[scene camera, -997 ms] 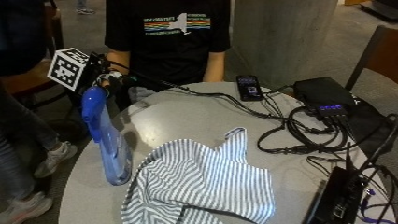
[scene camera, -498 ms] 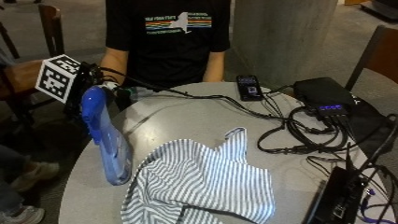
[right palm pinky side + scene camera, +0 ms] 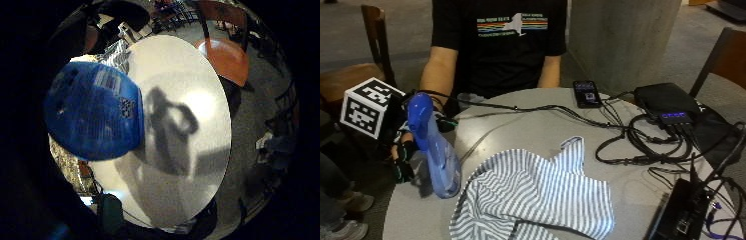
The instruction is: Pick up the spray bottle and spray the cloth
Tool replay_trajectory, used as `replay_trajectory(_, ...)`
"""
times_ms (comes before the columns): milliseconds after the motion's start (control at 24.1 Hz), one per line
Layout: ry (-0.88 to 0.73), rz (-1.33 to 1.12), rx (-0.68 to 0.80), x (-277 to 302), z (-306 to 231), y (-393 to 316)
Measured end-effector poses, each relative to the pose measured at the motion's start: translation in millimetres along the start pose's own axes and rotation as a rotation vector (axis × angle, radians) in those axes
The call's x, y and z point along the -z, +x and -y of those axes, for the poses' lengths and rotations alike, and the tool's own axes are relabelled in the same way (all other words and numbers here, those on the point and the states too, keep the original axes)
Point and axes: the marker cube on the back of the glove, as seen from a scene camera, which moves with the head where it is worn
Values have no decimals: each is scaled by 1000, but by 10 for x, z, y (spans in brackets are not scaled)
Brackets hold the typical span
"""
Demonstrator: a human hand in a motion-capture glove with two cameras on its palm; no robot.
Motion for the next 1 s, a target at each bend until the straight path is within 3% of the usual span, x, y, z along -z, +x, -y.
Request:
replay_trajectory(748,-84,-64,-14,-197,494,29)
replay_trajectory(997,-118,20,-22,-262,564,28)
